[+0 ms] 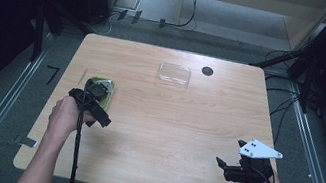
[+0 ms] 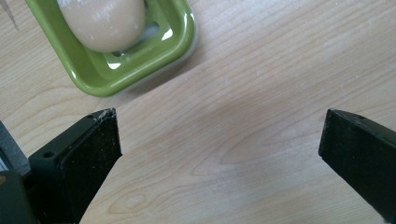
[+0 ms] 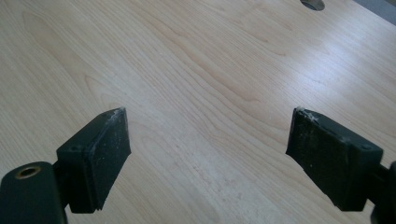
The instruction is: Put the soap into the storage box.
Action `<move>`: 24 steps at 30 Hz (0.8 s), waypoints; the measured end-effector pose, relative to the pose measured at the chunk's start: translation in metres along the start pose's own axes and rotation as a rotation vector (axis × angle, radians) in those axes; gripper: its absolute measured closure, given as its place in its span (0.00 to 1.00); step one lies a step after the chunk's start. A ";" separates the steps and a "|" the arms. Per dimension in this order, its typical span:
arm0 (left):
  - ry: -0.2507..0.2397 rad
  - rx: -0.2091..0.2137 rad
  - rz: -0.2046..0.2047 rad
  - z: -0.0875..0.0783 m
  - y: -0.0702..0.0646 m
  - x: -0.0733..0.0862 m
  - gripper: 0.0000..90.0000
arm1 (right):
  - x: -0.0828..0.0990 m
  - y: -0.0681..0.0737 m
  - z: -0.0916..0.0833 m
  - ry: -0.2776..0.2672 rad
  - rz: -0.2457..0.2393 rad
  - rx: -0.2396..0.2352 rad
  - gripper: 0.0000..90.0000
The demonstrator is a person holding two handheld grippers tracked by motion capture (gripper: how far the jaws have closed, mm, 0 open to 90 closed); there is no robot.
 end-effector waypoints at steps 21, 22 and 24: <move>0.042 0.028 0.038 0.010 -0.021 0.038 0.00 | 0.000 0.000 0.000 -0.001 0.000 0.001 0.15; 0.045 0.031 0.041 0.011 -0.022 0.041 0.00 | 0.000 0.000 0.000 -0.001 0.001 0.000 0.15; 0.058 0.033 0.046 0.012 -0.023 0.044 0.00 | 0.000 0.000 0.000 -0.001 0.001 0.000 0.15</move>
Point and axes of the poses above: each handheld gripper's, and its own axes: z roughly forward along the jaws, x roughly out of its underside, y roughly to its left, the point moved 1 cm from there along z, roughly forward along the jaws, and after that the axes turned 1 degree about -z, right-handed, at the moved point
